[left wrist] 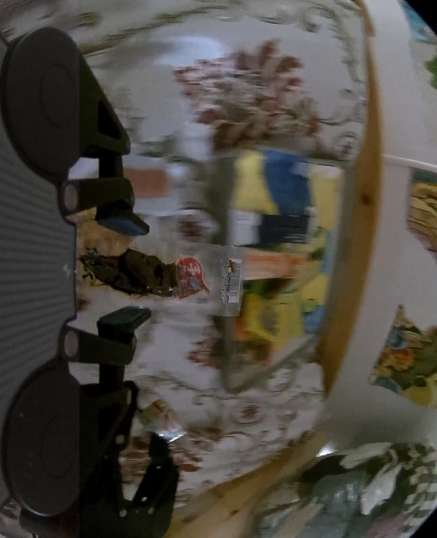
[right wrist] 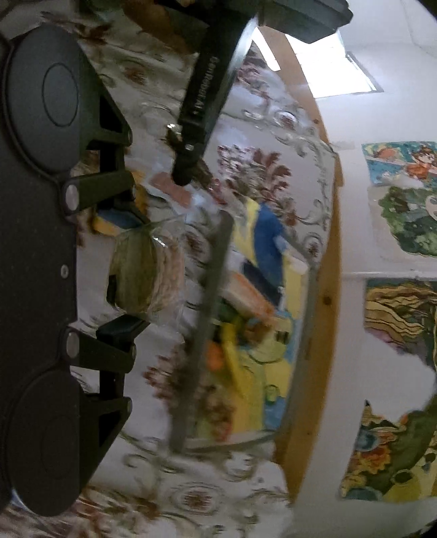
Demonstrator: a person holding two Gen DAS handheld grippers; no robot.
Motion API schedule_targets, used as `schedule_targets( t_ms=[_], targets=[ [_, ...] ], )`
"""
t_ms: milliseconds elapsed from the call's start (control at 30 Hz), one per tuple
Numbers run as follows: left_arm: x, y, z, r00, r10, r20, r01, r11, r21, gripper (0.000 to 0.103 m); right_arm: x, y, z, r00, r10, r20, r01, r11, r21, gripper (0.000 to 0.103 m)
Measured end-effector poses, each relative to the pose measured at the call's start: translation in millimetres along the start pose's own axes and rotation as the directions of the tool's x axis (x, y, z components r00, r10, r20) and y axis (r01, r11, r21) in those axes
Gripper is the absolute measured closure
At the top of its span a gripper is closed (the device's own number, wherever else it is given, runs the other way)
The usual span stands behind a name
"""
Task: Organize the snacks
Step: 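Carry the clear packet and jerky packet over the grey tray with both tools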
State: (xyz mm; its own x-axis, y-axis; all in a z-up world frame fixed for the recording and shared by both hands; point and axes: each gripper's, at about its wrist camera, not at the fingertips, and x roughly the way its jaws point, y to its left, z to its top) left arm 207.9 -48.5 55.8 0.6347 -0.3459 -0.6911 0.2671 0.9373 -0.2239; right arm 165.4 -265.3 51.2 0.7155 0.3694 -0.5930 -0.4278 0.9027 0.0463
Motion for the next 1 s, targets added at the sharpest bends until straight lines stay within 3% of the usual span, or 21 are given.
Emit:
schedule_targets(
  t_ms=[233, 433, 767, 1000],
  targets=[
    [19.8, 1.6, 74.3, 0.992, 0.035, 0.117, -0.038, 0.999, 0.020, 0.053, 28.5, -27.9, 68.4, 1.000, -0.012, 0.002, 0.012, 1.000, -0.024, 0.047],
    [61.0, 14.3, 113.7, 0.989, 0.074, 0.125, -0.073, 0.997, -0.013, 0.053, 75.7, -48.9, 117.6, 0.998, -0.060, 0.023, 0.061, 0.997, -0.056, 0.047],
    [122.2, 32.8, 135.3, 0.991, 0.126, 0.054, -0.124, 0.992, -0.036, 0.053, 149.9, -91.4, 121.2, 0.986, -0.167, -0.007, 0.167, 0.986, 0.012, 0.046],
    [143.4, 33.6, 135.6, 0.991, 0.134, 0.010, -0.134, 0.990, -0.035, 0.053, 170.8, -99.2, 118.6, 0.986, -0.162, -0.043, 0.163, 0.986, 0.021, 0.046]
  ],
)
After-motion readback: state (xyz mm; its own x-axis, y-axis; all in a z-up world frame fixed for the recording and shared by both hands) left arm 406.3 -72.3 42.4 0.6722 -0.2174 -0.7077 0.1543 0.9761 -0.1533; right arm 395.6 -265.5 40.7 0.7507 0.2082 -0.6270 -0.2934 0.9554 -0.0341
